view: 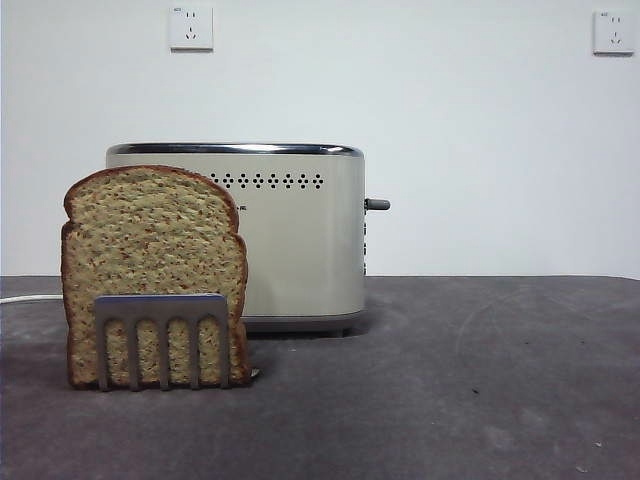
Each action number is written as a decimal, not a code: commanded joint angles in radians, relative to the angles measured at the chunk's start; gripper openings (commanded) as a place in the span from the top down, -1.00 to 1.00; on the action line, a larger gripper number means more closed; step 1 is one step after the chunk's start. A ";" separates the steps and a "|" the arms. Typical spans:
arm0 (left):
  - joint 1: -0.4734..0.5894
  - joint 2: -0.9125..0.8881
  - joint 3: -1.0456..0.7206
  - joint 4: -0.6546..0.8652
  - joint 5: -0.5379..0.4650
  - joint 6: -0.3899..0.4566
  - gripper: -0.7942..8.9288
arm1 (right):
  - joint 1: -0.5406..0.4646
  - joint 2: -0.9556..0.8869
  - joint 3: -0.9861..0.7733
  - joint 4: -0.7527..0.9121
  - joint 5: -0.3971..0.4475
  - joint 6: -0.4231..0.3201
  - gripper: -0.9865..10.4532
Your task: Pick up a slice of bread from the rack,put the bread on the toaster,press the button
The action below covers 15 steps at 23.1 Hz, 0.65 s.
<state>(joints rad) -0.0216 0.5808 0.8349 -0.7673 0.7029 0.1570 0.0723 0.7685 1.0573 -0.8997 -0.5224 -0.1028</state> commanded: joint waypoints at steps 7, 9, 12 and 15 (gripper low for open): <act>-0.051 0.045 0.040 -0.048 0.003 0.159 0.52 | 0.032 0.037 0.032 -0.053 0.003 -0.098 0.85; -0.066 0.045 0.040 -0.027 -0.011 0.161 -0.39 | 0.034 0.037 0.032 -0.053 0.003 -0.098 0.85; -0.114 0.050 0.066 -0.012 -0.057 0.188 -0.48 | 0.034 0.037 0.032 -0.053 0.000 -0.098 0.85; -0.182 0.109 0.141 -0.040 -0.110 0.225 -0.48 | 0.034 0.037 0.032 -0.054 -0.003 -0.098 0.85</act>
<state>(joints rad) -0.1982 0.6842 0.9752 -0.8093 0.5961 0.3553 0.1047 0.8066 1.0901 -0.9539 -0.5220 -0.1944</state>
